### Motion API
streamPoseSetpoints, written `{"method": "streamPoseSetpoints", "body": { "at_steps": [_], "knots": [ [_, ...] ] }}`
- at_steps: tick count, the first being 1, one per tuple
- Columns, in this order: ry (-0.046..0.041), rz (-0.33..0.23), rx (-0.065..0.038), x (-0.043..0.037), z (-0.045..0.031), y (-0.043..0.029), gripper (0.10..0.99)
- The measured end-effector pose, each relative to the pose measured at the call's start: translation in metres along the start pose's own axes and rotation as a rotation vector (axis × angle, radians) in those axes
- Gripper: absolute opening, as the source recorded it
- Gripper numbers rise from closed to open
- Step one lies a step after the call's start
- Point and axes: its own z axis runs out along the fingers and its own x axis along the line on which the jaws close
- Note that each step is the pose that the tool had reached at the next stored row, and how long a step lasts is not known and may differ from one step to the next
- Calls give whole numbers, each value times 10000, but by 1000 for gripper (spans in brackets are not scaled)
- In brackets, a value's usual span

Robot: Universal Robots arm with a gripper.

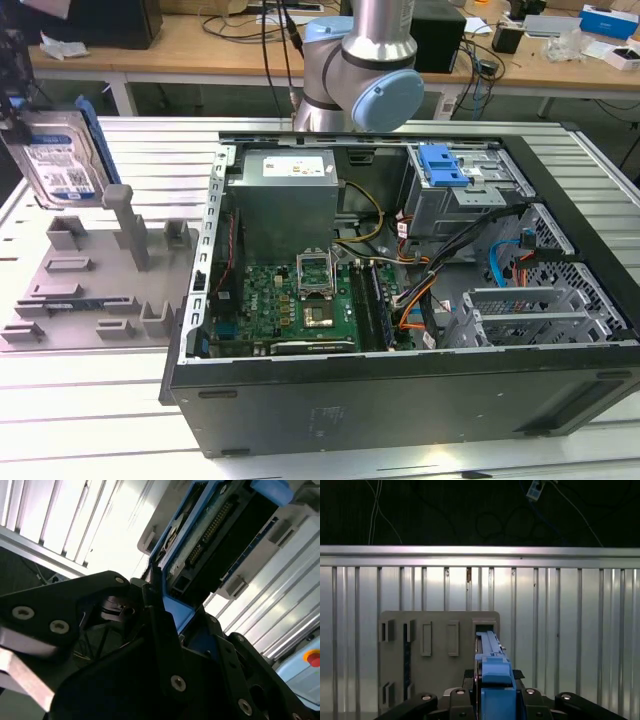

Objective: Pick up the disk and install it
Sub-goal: 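Pick up the disk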

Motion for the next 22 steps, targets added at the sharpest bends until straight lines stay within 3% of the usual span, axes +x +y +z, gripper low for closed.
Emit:
{"method": "streamPoseSetpoints", "body": {
  "at_steps": [2, 6, 8, 11, 15, 18, 22],
  "knots": [
    [0, 0, 0, 0, -159, 1, 369],
    [0, 0, 1, 1, -370, 3, 369],
    [0, 0, 1, 1, -520, 3, 369],
    [0, 0, 0, 2, -858, 6, 369],
    [1, 0, -1, 3, -1193, 7, 369],
    [0, -1, -1, 4, -1301, 8, 369],
    [0, 1, 0, 5, -1300, 8, 369]
  ]
}}
